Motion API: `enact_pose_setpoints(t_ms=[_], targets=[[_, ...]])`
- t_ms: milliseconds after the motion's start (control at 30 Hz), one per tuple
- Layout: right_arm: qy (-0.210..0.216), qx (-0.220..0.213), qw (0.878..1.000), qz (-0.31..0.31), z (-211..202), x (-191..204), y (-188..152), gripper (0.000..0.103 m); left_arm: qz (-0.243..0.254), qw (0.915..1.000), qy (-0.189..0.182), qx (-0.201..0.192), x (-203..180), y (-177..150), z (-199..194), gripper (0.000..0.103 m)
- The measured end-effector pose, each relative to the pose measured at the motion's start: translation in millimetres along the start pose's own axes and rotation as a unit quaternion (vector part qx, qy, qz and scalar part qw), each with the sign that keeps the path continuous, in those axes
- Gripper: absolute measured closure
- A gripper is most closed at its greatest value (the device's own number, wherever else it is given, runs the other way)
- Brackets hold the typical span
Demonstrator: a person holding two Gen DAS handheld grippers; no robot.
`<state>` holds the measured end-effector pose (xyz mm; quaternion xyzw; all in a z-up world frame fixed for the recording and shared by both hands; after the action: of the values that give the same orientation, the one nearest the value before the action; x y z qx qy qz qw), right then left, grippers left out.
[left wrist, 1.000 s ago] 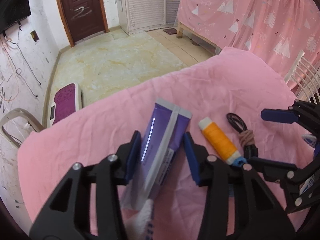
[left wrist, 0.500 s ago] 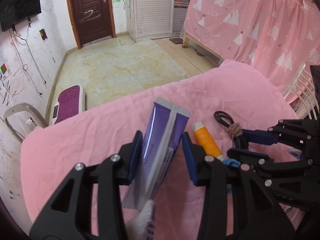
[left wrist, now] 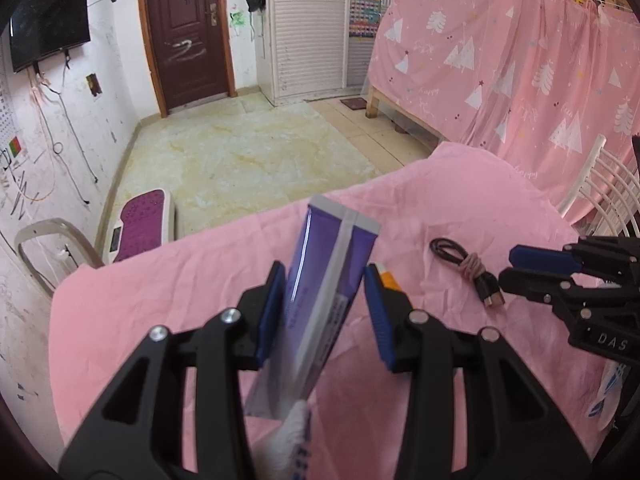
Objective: Collect trash
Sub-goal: 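Grasp the purple tube with the left gripper while the right gripper grasps the black cable, then carry the purple tube and black cable over the orange bucket and release both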
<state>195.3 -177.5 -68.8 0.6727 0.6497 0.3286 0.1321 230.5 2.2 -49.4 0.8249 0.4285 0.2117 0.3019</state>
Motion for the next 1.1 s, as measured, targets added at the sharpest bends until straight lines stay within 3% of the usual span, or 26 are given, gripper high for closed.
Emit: enact_pose_setpoints(t_ms=[167, 500, 767, 1100], targets=[[0.045, 0.026, 0.998, 0.027, 6.8, -11.4, -2.4, 0.091, -0.009, 0.9999, 0.010, 0.001, -12.4, 7.8, -15.5, 0.064], [0.008, 0.048, 0.999, -0.004, 43.3, 6.3, 11.1, 0.090, -0.038, 0.9991, 0.010, -0.017, -28.2, 12.2, -44.9, 0.064], [-0.012, 0.032, 0.999, -0.023, 48.2, 10.4, 13.6, 0.093, -0.054, 0.9984, 0.003, -0.016, -30.2, 9.6, -47.2, 0.064], [0.023, -0.003, 1.000, 0.021, 13.0, -17.5, 11.1, 0.094, -0.043, 0.9988, 0.007, -0.022, -47.8, 16.4, -53.4, 0.064]])
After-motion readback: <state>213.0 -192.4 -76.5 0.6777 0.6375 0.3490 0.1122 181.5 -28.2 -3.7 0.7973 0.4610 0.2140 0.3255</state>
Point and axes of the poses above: each gripper's, at about its wrist camera, not at the fingertips, and z roughly the way its jaws point, x to its left, y to its top, the point moved 1 cm from there along z, roughly the way its jaws point, and after that the axes turned 9 degrees about z, right-handed, at the moved point
